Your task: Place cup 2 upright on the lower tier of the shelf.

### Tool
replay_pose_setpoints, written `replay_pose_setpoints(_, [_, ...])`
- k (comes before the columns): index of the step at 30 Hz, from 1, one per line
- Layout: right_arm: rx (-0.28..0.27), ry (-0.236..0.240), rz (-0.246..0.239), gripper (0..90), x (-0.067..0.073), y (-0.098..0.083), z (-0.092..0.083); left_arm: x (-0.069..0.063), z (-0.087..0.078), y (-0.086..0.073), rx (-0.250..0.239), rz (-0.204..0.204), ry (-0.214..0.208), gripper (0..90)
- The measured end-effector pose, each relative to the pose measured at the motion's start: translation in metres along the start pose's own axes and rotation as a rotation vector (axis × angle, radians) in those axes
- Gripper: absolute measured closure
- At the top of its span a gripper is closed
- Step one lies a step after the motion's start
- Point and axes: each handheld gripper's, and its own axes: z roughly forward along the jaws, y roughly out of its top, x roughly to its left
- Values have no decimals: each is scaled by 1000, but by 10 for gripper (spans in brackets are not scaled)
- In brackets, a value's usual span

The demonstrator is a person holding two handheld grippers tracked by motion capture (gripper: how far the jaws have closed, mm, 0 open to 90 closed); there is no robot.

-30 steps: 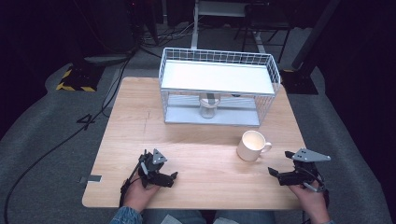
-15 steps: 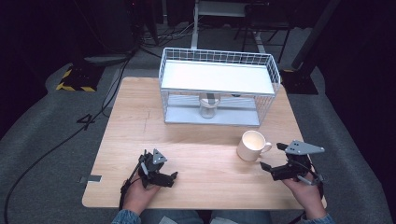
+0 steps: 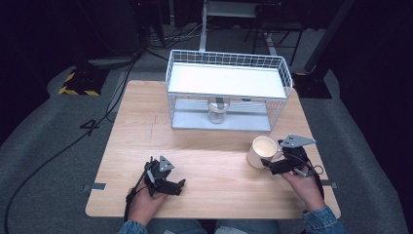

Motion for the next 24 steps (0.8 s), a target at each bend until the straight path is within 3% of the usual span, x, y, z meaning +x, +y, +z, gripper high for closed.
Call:
replay_pose_setpoints(12, [54, 45, 3, 0, -4, 5, 26, 0, 1, 0, -6, -10, 9, 5])
replay_pose_setpoints(19, [85, 55, 11, 1, -6, 8, 32, 0, 1, 1, -7, -13, 11, 5])
replay_pose_setpoints(24, [123, 86, -7, 58, -5, 12, 38, 0, 1, 1, -7, -12, 12, 5])
